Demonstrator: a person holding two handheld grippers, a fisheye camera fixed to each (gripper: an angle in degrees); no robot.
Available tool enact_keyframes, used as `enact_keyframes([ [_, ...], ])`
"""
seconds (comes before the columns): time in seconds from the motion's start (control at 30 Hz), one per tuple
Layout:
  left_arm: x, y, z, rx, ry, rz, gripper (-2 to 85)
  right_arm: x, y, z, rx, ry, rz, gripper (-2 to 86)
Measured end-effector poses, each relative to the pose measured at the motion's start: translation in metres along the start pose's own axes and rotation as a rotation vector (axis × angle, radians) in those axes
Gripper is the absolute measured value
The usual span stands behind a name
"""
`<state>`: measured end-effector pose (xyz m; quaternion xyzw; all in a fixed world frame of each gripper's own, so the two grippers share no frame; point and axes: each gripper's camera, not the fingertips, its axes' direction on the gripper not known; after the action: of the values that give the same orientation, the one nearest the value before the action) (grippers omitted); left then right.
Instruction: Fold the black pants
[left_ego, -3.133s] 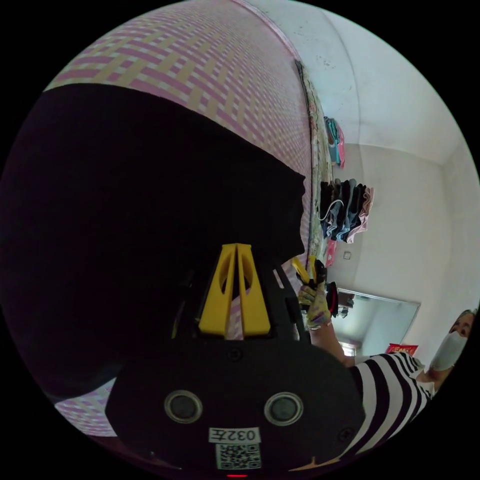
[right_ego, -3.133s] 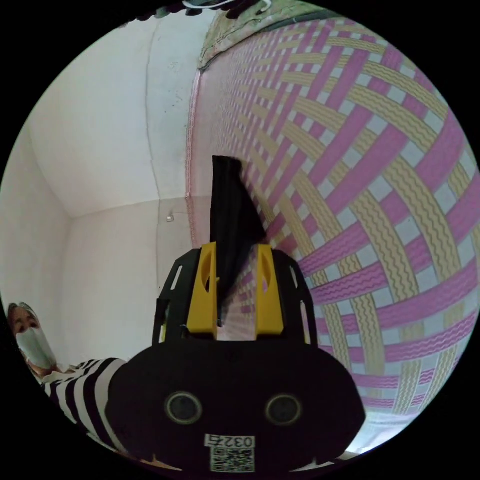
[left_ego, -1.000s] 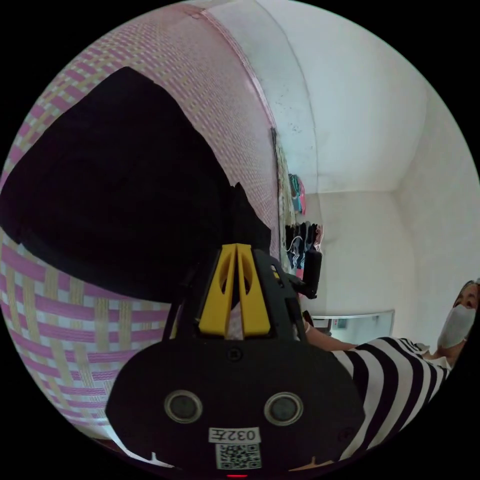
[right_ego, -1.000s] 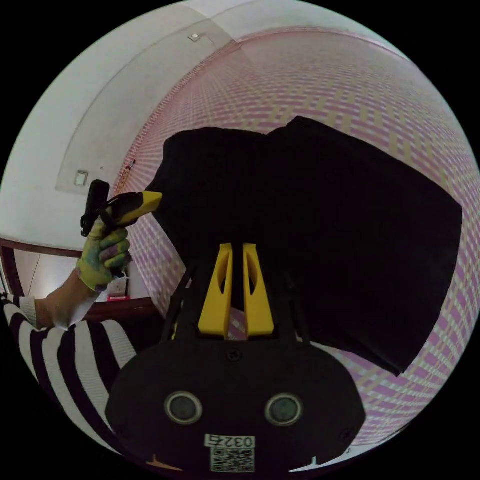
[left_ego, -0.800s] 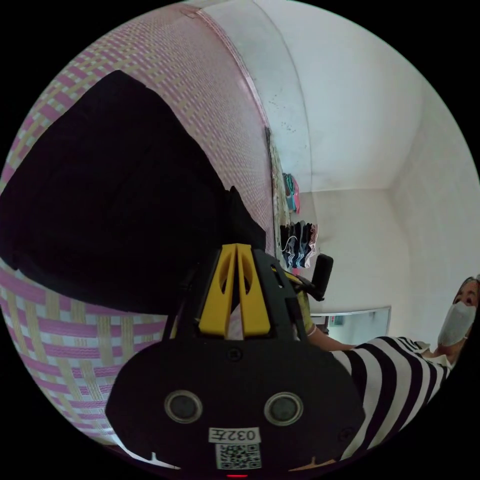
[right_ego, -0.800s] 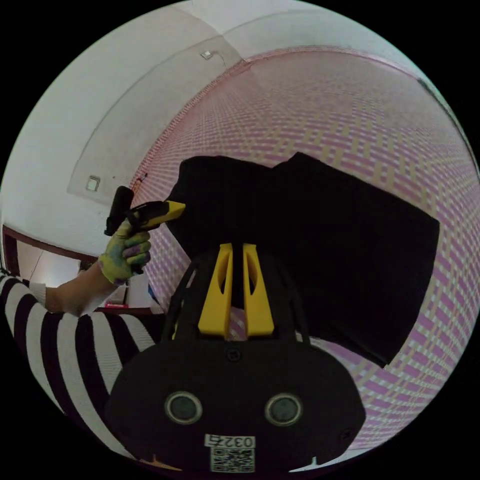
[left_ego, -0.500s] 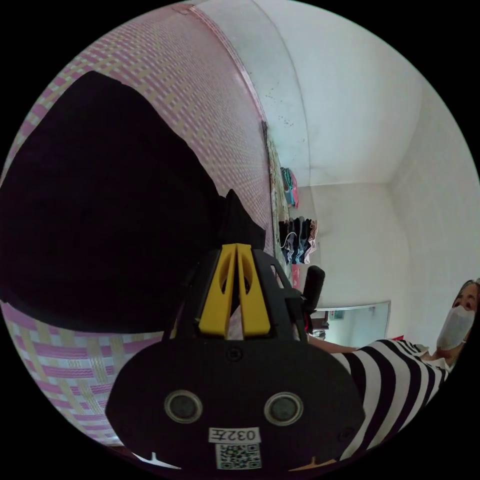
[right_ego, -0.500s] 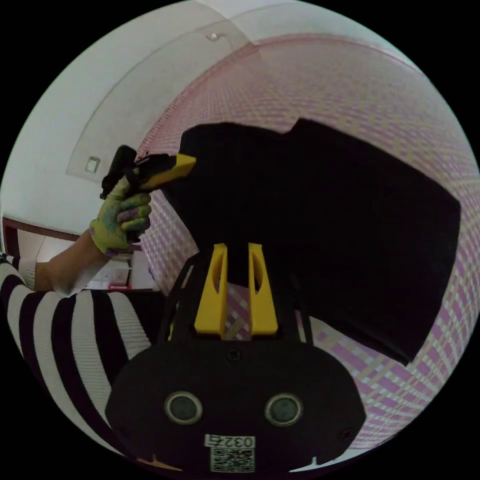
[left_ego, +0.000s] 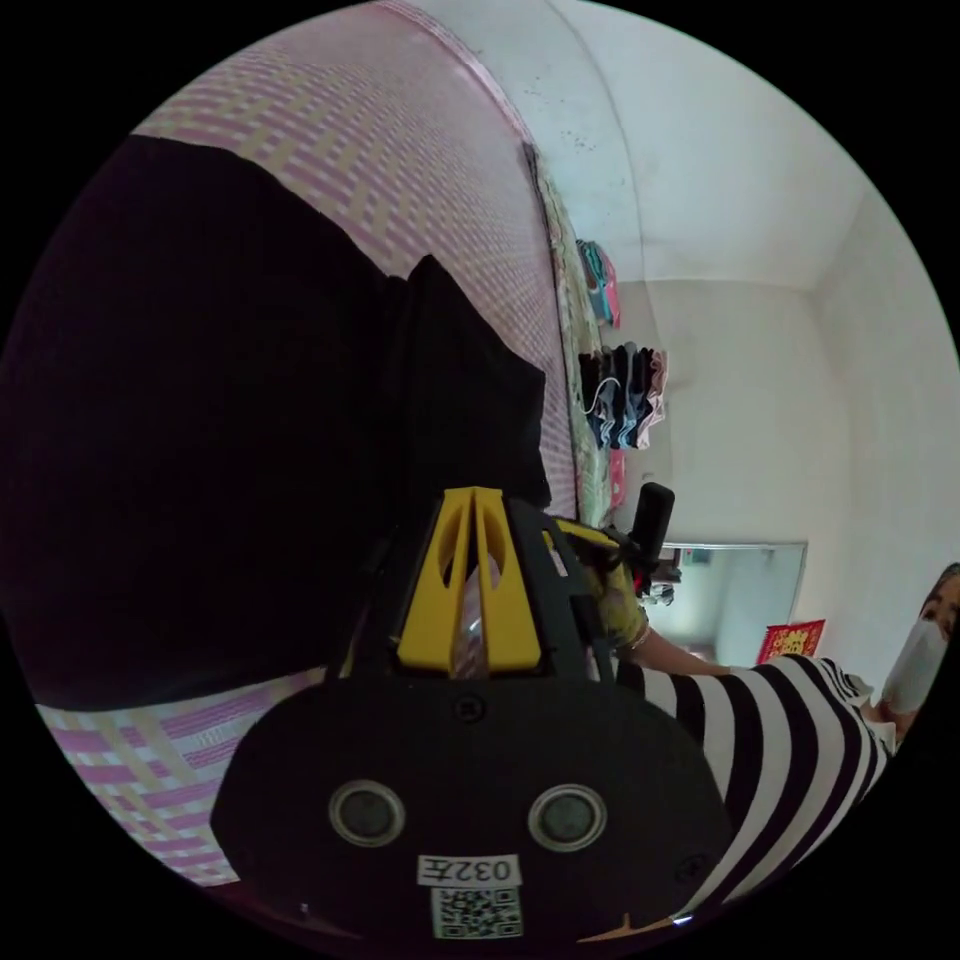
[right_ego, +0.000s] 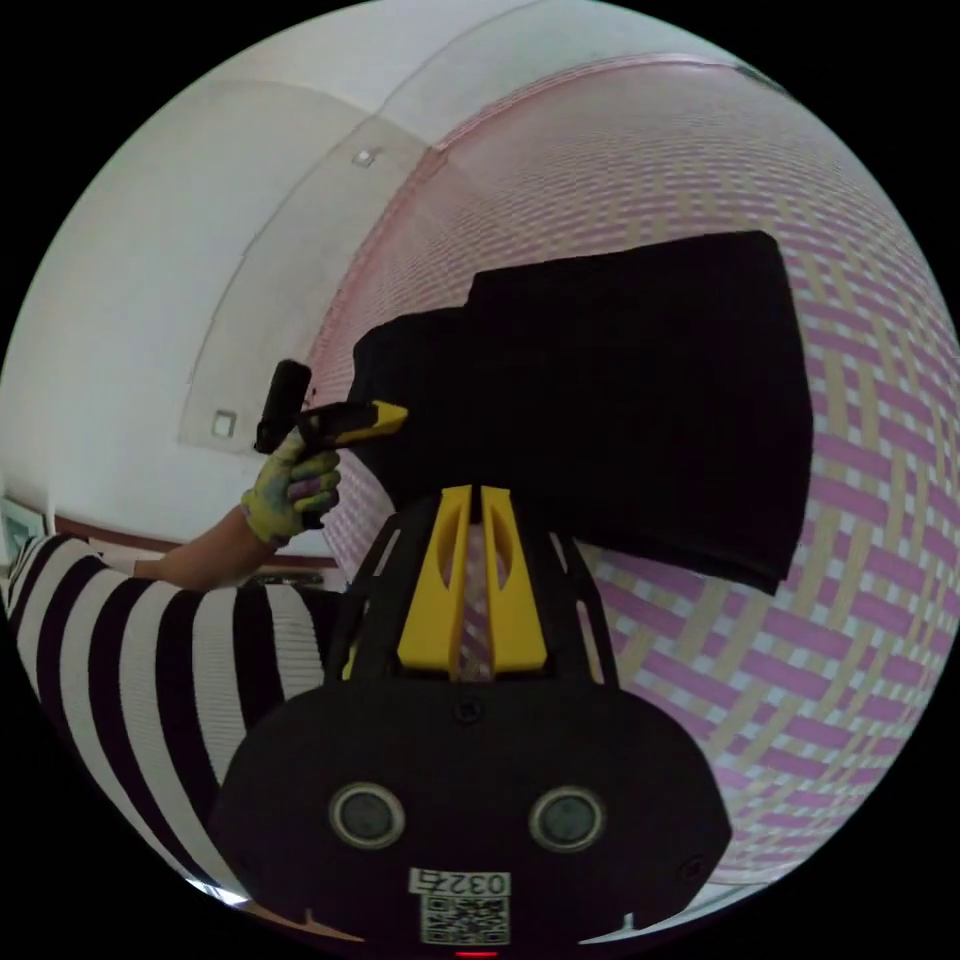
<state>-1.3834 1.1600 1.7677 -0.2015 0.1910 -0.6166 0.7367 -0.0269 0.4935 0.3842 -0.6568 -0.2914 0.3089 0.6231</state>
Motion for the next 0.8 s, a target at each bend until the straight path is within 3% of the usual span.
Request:
enact_keyframes([
  [0.1,0.001,0.008,-0.005,0.041,-0.086,-0.084,0.9,0.018,0.003,-0.015,0.055,-0.044,0.067,-0.4],
  [0.2,-0.008,0.017,-0.011,0.029,-0.051,-0.175,3.1,0.034,0.010,-0.034,0.123,-0.069,0.117,-0.7],
  [0.4,-0.003,0.021,0.012,-0.107,-0.065,-0.213,6.4,0.064,0.030,-0.070,0.252,-0.097,0.205,-0.8],
  [0.8,0.023,0.015,0.015,-0.040,0.068,-0.176,0.1,0.117,0.085,-0.127,0.411,-0.102,0.401,3.9],
])
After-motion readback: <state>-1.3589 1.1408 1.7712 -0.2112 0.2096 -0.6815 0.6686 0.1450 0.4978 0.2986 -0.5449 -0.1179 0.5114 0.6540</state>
